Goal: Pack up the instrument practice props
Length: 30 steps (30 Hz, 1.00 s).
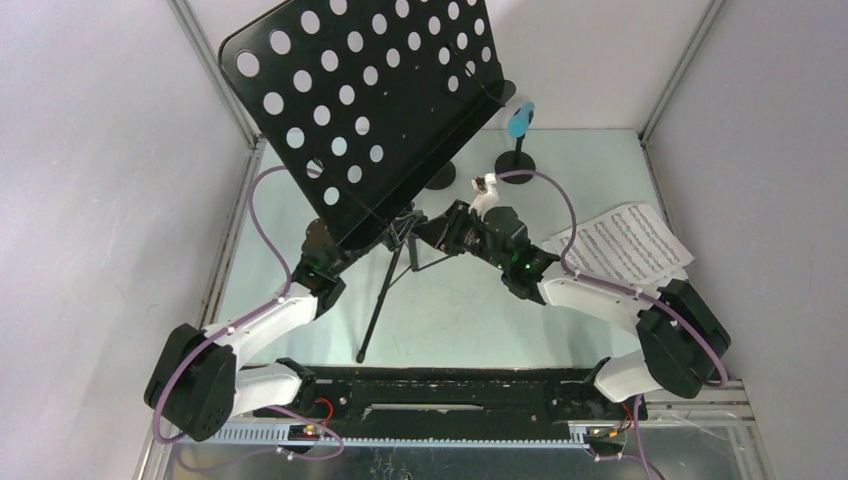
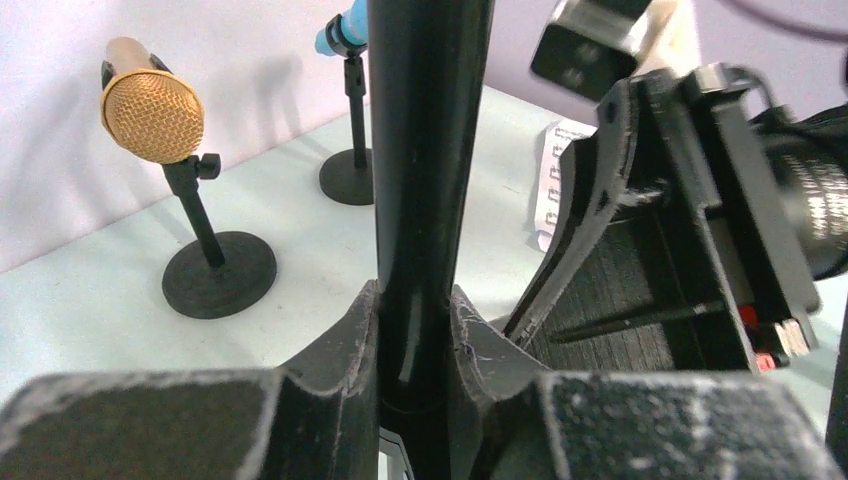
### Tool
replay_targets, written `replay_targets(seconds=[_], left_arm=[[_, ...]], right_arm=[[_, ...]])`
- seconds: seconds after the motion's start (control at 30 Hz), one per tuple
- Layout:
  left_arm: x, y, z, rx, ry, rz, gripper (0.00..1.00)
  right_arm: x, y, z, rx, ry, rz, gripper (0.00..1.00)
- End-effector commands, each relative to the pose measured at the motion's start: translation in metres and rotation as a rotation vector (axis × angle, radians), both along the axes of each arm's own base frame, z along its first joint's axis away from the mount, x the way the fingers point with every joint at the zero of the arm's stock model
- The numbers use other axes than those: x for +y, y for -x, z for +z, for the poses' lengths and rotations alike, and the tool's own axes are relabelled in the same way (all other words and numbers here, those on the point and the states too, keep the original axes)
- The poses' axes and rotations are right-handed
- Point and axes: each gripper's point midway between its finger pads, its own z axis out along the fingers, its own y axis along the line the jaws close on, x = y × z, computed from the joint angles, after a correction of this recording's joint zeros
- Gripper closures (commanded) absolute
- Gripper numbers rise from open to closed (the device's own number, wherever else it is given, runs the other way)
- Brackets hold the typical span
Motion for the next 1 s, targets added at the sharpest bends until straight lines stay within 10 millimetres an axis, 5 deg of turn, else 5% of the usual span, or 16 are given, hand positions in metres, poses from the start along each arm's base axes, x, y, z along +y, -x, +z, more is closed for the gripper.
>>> replay_targets(seconds=[0.0,0.33,0.57,0.73,0.97], left_arm=[[-0.013,0.041,-0.096,0.329,-0.159,-0.149,1.00],[-0.013,0.041,-0.096,0.327,-0.163,-0.146,1.00],[-0.013,0.040,-0.096,0.325,-0.167,-0.140,1.00],[-0.013,0.039,-0.096,0.331,-0.166,-0.138,1.00],[-0.011,0.037,-0.096,0.324,-0.169,-0.122,1.00]], right_arm=[[0.003,-0.009,0.012,-0.463,0.411,-0.004,1.00],[0.020,0.030,-0.009,-1.363,1.149,0.322,1.00],[0.004,0.018,-0.012,-1.539,1.536,0.285,1.00],[0.004,0.017,0.017,-1.544,1.510,0.074,0.97],[-0.001,0.046,0.042,-1.333,1.114,0.082,0.38]])
